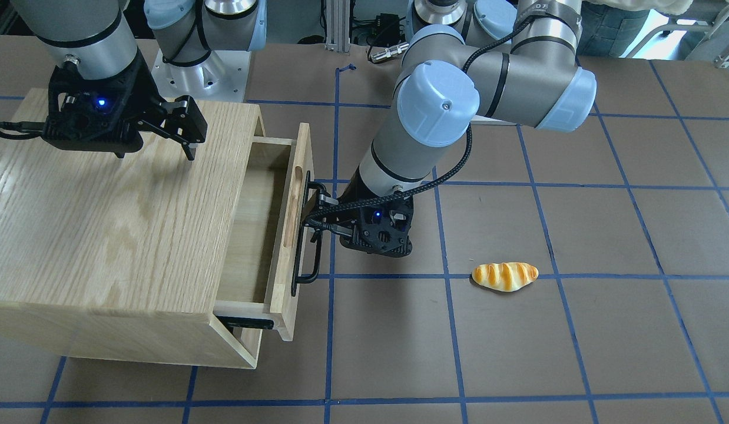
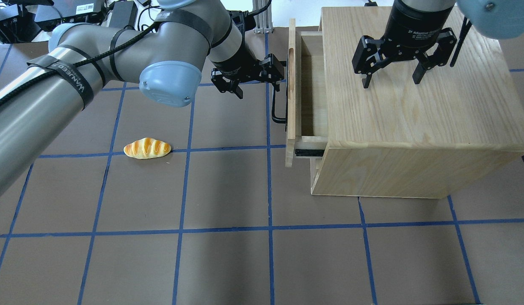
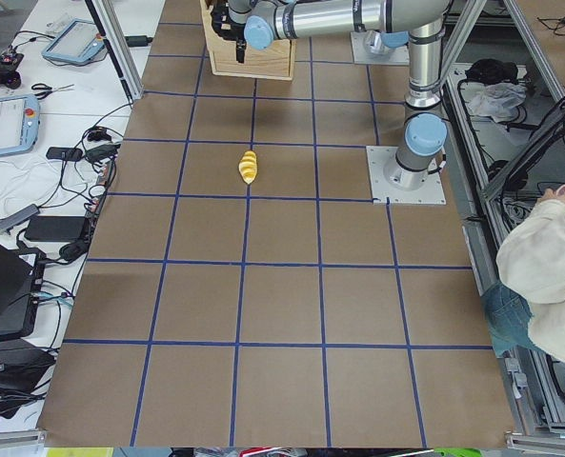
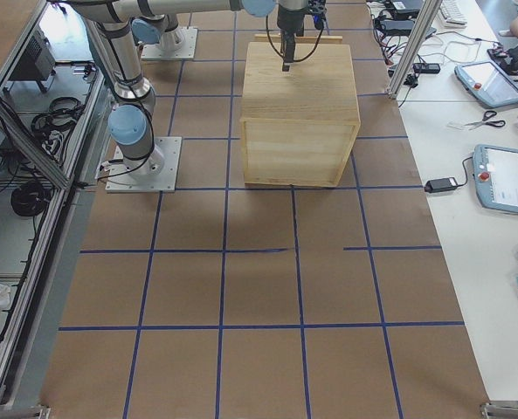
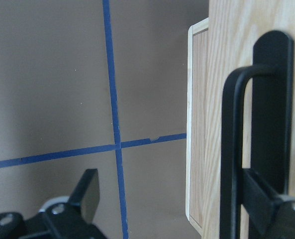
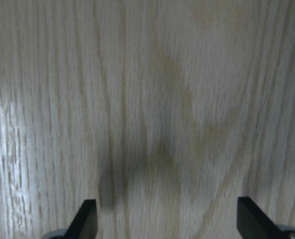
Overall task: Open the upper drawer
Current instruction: 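Pull the handle with the left gripper, sliding the drawer out toward the robot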
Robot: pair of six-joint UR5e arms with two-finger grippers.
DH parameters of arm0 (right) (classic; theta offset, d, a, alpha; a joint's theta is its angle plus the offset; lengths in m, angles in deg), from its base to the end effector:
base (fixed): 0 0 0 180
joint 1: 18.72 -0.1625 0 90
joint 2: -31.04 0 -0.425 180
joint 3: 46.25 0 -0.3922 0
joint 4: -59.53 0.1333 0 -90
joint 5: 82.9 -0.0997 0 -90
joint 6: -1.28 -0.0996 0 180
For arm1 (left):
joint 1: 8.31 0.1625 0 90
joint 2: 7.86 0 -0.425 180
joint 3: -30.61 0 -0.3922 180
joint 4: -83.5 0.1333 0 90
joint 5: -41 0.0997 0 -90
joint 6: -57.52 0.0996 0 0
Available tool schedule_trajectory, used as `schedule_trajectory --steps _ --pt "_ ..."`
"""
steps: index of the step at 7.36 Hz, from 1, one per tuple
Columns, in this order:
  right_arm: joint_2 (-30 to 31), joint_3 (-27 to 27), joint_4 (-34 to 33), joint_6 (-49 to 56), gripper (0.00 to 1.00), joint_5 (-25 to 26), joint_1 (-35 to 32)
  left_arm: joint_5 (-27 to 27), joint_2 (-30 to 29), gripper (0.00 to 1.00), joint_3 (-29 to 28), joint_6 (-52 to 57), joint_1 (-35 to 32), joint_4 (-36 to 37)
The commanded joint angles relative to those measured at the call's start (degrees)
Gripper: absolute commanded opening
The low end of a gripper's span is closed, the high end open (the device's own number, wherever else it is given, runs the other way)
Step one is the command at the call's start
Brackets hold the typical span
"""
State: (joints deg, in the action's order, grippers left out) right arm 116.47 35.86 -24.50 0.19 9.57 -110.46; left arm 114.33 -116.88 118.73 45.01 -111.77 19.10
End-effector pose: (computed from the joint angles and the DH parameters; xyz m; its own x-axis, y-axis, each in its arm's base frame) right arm 0.1447 -0.5162 0.5049 -0.9989 -0.0133 0.0439 -0.0113 0.9989 0.0454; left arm -0.3031 -0.5711 0.3690 -0.9498 0.0494 0.3089 0.0251 0.9963 -0.0822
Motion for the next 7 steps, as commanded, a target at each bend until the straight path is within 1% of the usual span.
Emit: schedule_trajectory --steps 1,7 --pt "0.0 -0.03 0.0 0.03 1.0 0.0 -0.01 -0.11 1.26 1.0 0.91 1.61 2.02 -0.19" --pt "0.0 -0.02 0.0 0.03 1.0 0.0 -0.01 0.33 3.46 1.0 1.44 4.6 5.89 -5.28"
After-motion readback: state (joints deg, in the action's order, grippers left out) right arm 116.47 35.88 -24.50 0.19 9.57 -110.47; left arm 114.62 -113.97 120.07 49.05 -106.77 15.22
